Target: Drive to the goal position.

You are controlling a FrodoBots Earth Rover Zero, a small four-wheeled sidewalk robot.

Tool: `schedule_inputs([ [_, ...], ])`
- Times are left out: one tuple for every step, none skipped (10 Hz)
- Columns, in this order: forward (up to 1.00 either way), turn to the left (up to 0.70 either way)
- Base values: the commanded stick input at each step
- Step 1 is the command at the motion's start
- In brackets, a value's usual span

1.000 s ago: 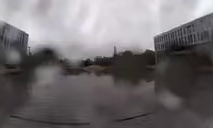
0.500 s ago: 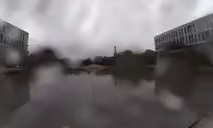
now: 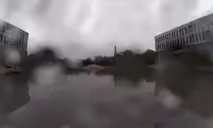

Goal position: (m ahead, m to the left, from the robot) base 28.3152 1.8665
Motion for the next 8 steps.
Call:
schedule_inputs([
  [1.00,0.00],
  [1.00,0.00],
  [1.00,0.00],
  [1.00,0.00],
  [1.00,0.00],
  [1.00,0.00],
  [1.00,0.00],
  [1.00,0.00],
])
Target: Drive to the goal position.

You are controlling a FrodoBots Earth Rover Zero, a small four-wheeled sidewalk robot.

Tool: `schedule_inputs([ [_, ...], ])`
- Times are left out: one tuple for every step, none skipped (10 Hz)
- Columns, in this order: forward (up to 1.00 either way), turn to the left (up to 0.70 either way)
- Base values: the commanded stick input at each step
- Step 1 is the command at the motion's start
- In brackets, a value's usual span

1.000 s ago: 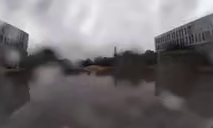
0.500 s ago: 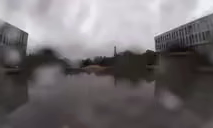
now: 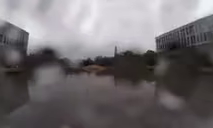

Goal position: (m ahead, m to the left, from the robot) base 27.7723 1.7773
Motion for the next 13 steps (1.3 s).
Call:
schedule_inputs([
  [1.00,0.00],
  [1.00,0.00],
  [1.00,0.00],
  [1.00,0.00],
  [1.00,0.00],
  [1.00,0.00],
  [1.00,0.00],
  [1.00,0.00],
  [1.00,0.00],
  [1.00,0.00],
  [1.00,0.00],
  [1.00,0.00],
  [1.00,0.00],
])
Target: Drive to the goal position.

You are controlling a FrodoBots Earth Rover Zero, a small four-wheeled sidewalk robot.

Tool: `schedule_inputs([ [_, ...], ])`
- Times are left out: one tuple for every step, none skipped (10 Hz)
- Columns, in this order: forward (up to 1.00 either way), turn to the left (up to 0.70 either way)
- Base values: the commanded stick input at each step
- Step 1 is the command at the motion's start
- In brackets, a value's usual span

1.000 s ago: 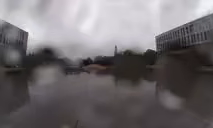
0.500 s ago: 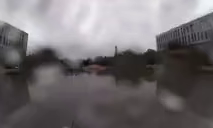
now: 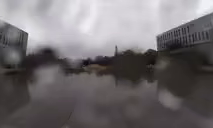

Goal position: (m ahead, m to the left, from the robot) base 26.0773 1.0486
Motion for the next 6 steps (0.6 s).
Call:
schedule_inputs([
  [1.00,0.00],
  [1.00,0.00],
  [1.00,0.00],
  [1.00,0.00],
  [1.00,-0.01],
  [1.00,-0.04],
])
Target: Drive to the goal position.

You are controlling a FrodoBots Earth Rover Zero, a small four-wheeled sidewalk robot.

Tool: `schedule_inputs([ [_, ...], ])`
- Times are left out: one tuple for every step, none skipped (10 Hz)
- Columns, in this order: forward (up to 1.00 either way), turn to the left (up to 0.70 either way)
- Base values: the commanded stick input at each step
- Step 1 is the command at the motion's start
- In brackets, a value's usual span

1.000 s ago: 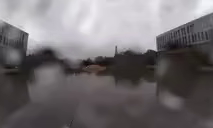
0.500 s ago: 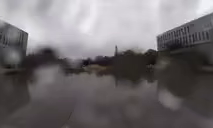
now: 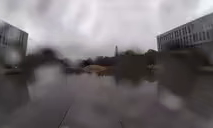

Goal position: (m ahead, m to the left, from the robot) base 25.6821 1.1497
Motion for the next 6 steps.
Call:
schedule_inputs([
  [1.00,-0.29],
  [1.00,-0.13],
  [1.00,0.00],
  [1.00,0.00],
  [1.00,0.00],
  [1.00,0.00],
])
